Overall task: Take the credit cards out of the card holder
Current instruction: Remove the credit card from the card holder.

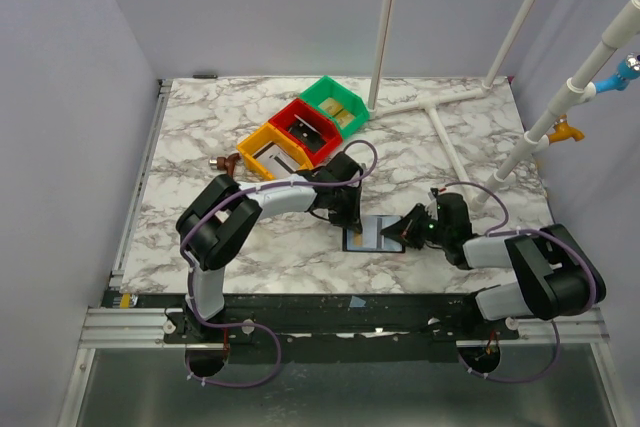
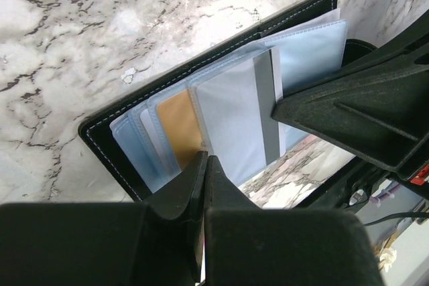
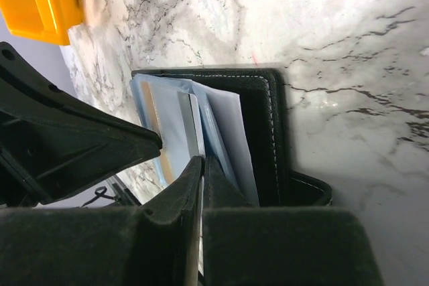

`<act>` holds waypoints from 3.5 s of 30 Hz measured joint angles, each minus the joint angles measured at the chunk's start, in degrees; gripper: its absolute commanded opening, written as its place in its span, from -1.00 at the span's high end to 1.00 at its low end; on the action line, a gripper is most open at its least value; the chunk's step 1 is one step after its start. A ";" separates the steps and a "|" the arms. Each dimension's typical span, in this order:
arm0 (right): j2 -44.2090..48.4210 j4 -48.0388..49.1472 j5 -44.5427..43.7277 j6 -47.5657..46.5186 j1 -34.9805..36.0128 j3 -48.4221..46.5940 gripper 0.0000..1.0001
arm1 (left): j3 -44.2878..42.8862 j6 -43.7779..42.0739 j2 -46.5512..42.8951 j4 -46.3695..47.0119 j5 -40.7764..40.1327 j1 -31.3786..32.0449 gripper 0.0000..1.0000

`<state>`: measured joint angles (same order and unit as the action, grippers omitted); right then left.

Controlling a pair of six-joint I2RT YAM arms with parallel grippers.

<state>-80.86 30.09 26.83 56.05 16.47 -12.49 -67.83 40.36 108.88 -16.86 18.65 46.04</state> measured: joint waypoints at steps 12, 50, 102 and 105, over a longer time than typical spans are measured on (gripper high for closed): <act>3.76 -2.99 -1.03 -1.66 -1.95 1.03 0.99 | 0.02 0.02 0.00 0.09 0.09 -1.42 1.00; 24.70 -31.63 -10.36 -6.40 -1.97 -10.08 0.99 | -0.22 -0.48 -3.82 -4.22 0.24 -2.60 0.49; 11.21 -1.97 15.87 15.08 0.04 -20.24 0.33 | 16.33 28.24 -21.55 38.93 32.22 -15.45 1.00; 11.21 -4.39 15.78 13.44 0.20 -20.46 -0.62 | 16.33 27.74 -21.55 38.07 32.13 -15.45 1.00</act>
<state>-69.65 25.69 42.61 69.49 16.67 -32.95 -51.51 68.10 87.33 21.21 50.78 30.59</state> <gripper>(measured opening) 0.427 0.011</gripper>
